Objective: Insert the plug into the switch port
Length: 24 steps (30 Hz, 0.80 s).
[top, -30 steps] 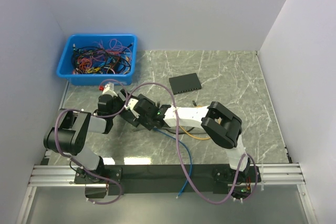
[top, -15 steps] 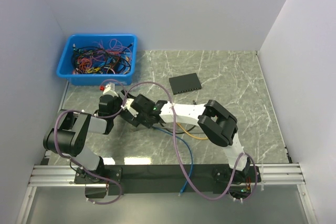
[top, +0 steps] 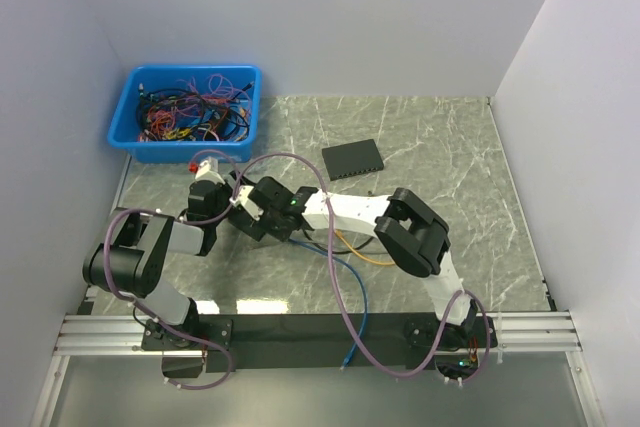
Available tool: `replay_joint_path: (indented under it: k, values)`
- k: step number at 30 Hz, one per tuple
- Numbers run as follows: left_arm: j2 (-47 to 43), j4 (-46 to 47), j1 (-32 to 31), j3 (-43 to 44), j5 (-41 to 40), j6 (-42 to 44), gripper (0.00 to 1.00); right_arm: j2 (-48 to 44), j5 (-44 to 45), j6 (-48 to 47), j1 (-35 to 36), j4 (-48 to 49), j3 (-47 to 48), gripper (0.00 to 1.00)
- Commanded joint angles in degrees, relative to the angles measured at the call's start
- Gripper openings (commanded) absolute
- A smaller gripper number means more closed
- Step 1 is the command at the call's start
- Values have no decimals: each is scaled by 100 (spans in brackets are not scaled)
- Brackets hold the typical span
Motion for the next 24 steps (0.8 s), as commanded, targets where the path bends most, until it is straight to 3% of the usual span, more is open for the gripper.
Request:
replay_joint_path:
  k: [1,6,15,19,22,23,24]
  values:
    - [100,-440,-306,-56,671,-318,93,113,-173,123,-53,1982,726,0]
    - [-111,-694,-306,32,468,-292,94,-45,-138,343,-62,2061,411,1]
    - [-998,-1433,-244,-56,-595,-265,94,-844,29,686,-44,2070,-695,33]
    - [-1341,-2029,-244,137,-1025,-169,95,-1335,73,783,-27,1841,-1022,55]
    - [-1561,-2215,-227,155,-1307,-160,96,-1792,73,897,17,1710,-1329,64]
    - [-1605,-2242,-227,164,-1316,-160,96,-1916,99,923,69,1692,-1435,81]
    - [-1606,-2337,-209,216,-1368,-160,96,-2030,230,932,96,1657,-1618,89]
